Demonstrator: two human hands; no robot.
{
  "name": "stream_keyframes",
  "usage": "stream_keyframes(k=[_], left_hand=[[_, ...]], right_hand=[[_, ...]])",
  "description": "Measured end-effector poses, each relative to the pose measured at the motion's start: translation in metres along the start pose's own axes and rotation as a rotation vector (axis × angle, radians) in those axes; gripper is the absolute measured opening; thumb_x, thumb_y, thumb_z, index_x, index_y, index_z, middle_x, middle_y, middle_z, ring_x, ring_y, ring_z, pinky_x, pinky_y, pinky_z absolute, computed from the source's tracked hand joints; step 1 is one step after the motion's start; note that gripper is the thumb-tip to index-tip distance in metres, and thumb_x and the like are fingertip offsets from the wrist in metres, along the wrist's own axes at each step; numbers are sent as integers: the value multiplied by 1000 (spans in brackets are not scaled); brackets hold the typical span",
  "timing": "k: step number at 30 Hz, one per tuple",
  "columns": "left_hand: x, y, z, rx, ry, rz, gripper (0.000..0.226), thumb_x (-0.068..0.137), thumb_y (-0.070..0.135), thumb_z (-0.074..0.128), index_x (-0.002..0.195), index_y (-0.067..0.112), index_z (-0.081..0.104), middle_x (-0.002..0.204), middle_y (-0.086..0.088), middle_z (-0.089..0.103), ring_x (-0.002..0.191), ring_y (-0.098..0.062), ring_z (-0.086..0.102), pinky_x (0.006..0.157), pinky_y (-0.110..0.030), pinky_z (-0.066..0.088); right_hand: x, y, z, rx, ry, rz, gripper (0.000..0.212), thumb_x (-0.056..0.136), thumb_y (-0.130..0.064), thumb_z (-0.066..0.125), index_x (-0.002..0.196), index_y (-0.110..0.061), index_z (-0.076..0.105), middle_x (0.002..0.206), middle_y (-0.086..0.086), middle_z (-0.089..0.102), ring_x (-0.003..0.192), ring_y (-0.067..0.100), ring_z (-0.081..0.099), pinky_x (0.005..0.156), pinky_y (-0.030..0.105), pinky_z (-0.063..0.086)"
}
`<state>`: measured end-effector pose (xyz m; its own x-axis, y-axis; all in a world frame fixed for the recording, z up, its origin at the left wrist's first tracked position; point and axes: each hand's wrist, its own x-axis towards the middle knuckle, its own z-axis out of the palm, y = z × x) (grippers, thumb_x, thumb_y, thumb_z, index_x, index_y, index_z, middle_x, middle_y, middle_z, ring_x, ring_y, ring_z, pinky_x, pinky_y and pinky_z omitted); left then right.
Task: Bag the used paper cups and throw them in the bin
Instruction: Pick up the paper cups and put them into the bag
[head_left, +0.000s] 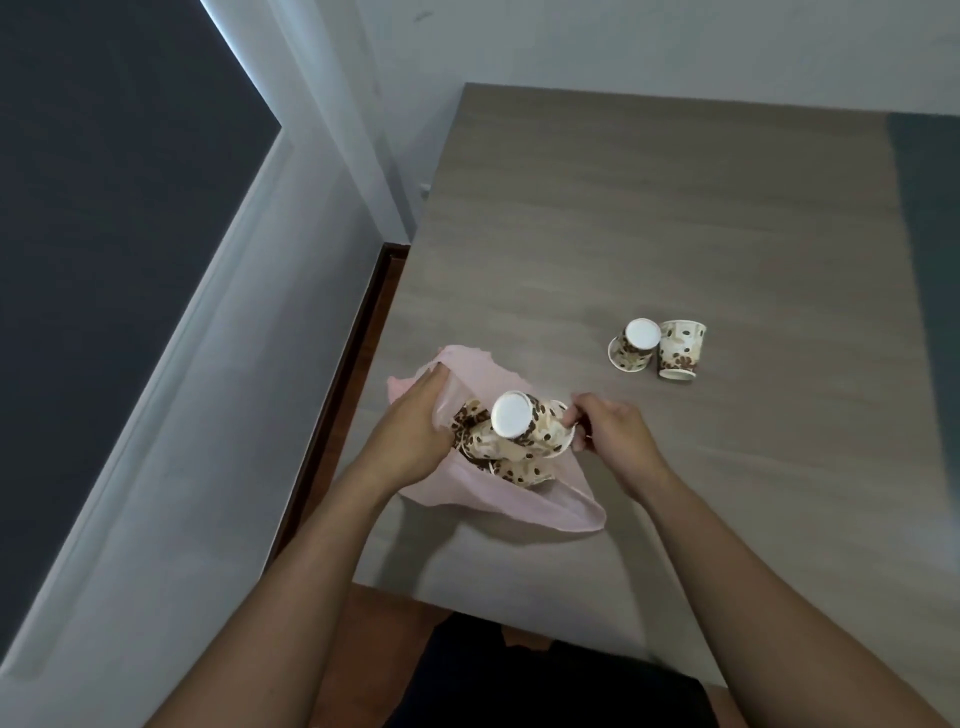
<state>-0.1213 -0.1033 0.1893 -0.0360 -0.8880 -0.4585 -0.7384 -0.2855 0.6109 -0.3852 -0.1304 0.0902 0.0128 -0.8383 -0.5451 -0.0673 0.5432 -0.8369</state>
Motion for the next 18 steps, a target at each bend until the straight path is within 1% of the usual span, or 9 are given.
stream_keyframes(k=[3,5,8,10,12,13,15,17,18], left_hand=[[-4,4,4,-12,-43,3,77,98,6,62,167,24,33,158,9,51,135,-15,54,111,-35,48],[-9,8,6,-17,-71,13,75,100,3,61,168,17,31,154,15,43,139,-6,44,114,-25,39],[-10,12,8,-45,-80,49,87,101,4,62,174,23,19,173,15,28,159,-4,25,124,-22,25],[-9,15,8,-66,-79,89,88,101,5,63,174,26,19,174,17,26,159,-5,29,121,-20,30],[-7,23,6,-111,-74,127,88,101,4,62,174,28,20,173,19,29,154,-2,37,112,-14,35],[-7,28,5,-134,-64,145,87,102,4,62,174,29,20,173,18,29,154,-1,35,110,-13,35],[-5,41,3,-173,-49,152,85,104,3,61,173,31,20,168,21,32,147,7,32,108,-11,33],[-2,50,2,-196,-39,171,83,105,0,59,173,29,22,165,19,35,139,14,30,101,1,29],[1,54,3,-188,-35,185,82,106,1,58,173,29,21,169,18,33,142,13,28,101,2,26]], right_hand=[[-17,5,13,-100,-87,-56,43,109,-33,60,82,-9,84,62,16,70,60,23,64,77,37,56],[-25,10,25,-155,-138,-86,41,110,-35,60,85,-17,86,70,16,77,65,21,70,83,43,61],[-34,17,44,-265,-228,-123,32,102,-40,59,93,-27,87,80,5,82,79,25,77,86,43,62],[-37,18,55,-345,-275,-168,30,102,-39,58,96,-27,85,89,-5,82,85,17,76,85,39,58],[-37,22,63,-431,-288,-240,29,106,-34,58,91,-26,81,89,-13,76,81,2,68,83,32,51],[-36,23,67,-469,-300,-273,27,107,-32,58,90,-28,78,88,-15,73,80,0,64,83,30,48],[-36,23,68,-541,-340,-295,16,105,-29,60,98,-31,75,94,-15,72,86,4,63,84,30,48],[-36,20,65,-587,-390,-324,12,101,-25,68,109,-21,76,108,-5,75,96,14,67,87,27,50],[-36,17,60,-585,-402,-349,16,101,-21,69,113,-14,77,113,2,75,100,16,67,88,22,49]])
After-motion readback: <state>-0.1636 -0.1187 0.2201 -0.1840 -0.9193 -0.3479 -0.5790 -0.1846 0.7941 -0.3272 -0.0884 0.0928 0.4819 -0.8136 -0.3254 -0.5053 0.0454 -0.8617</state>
